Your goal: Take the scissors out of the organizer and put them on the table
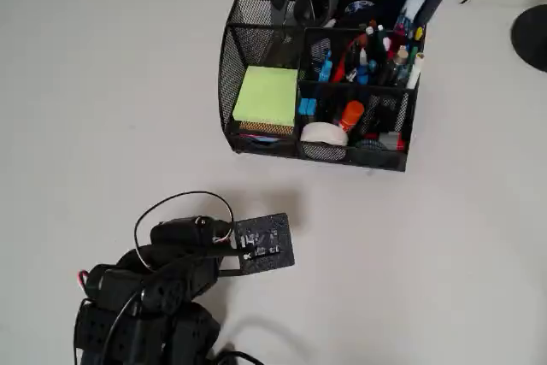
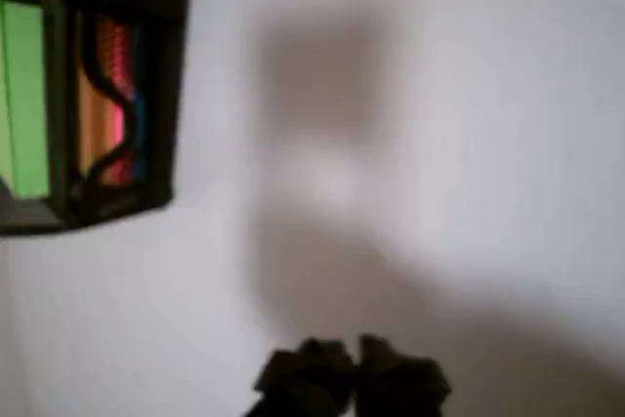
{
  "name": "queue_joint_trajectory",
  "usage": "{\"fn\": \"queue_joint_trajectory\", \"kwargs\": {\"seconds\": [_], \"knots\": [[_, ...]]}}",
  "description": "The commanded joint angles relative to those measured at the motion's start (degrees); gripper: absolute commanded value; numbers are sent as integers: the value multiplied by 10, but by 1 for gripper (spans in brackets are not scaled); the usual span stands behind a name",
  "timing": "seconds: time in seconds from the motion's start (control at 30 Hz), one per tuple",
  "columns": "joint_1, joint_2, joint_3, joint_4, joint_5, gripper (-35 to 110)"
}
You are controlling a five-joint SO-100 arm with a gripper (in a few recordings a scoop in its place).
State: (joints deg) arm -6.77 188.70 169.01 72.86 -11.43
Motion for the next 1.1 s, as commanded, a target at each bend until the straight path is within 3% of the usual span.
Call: {"fn": "queue_joint_trajectory", "kwargs": {"seconds": [0.0,0.33,0.57,0.63,0.7,0.83,1.07], "knots": [[-3,-2,11,15,-4,0],[-2,-2,11,11,-3,0],[60,-2,8,-70,-1,0],[58,-2,-18,-72,-56,1],[65,-2,-56,-78,-105,7],[57,-15,-127,-168,-54,21],[73,-415,-428,-297,35,32]]}}
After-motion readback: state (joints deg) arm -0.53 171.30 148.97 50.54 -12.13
